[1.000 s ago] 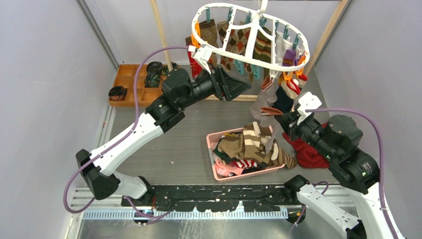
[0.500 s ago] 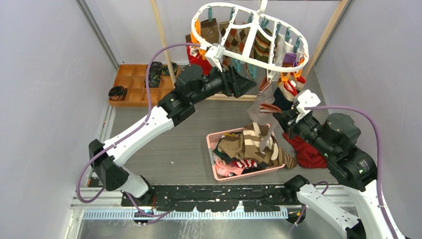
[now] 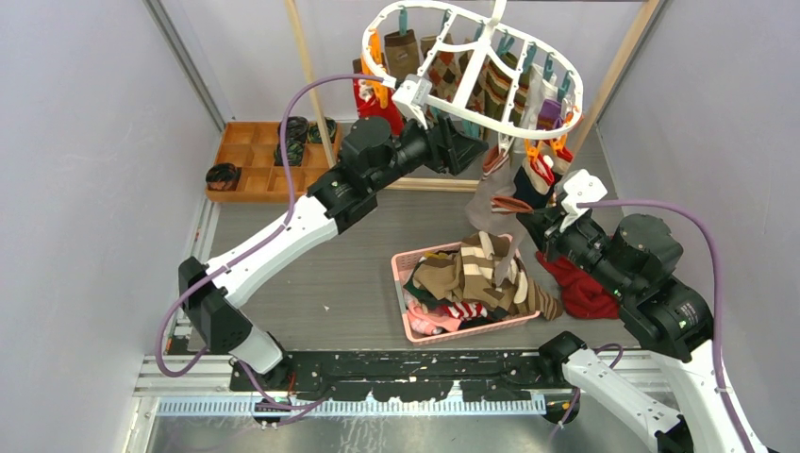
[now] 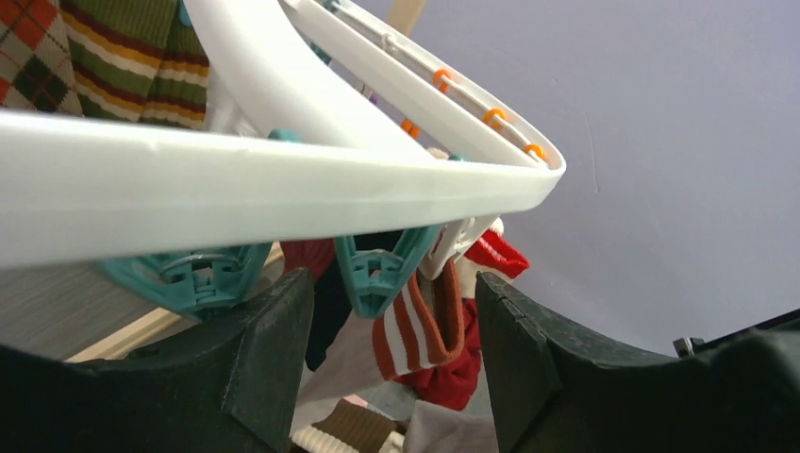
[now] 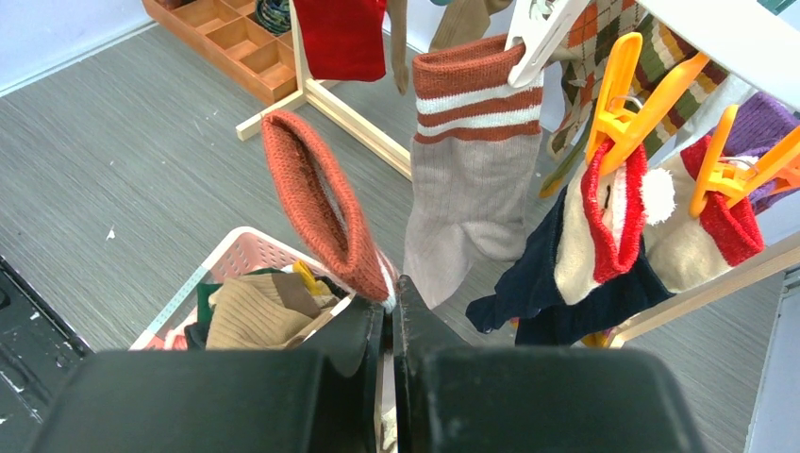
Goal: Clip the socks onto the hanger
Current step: Open the clamp at the hanger, then clamp the sock onto the hanger.
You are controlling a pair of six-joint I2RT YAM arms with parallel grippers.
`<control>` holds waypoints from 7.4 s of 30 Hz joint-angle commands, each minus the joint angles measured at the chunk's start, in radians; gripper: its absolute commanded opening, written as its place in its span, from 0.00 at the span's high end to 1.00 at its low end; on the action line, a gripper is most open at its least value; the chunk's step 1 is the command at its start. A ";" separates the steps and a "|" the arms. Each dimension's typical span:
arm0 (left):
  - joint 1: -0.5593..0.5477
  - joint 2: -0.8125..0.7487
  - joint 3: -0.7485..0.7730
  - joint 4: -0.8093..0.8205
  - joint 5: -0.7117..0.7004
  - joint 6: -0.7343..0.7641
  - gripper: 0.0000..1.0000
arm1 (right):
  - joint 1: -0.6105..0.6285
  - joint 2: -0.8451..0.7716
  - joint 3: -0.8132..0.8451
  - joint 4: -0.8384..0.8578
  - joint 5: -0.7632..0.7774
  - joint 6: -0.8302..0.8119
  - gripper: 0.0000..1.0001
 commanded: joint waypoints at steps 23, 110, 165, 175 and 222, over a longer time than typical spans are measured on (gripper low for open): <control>0.001 0.028 0.079 0.139 -0.042 0.081 0.52 | 0.005 -0.021 -0.010 0.060 0.014 0.012 0.97; 0.134 0.011 0.057 0.090 0.216 -0.047 0.33 | 0.005 0.060 0.018 0.072 0.501 0.116 0.98; 0.156 0.017 0.086 0.137 0.232 0.063 0.76 | 0.004 0.030 0.015 0.053 0.516 0.085 0.98; 0.113 -0.003 0.131 0.013 0.087 0.119 1.00 | 0.005 0.047 0.055 0.019 0.366 0.091 0.98; -0.009 0.004 0.167 -0.089 -0.217 0.120 1.00 | 0.140 0.381 0.163 0.186 0.356 0.474 0.98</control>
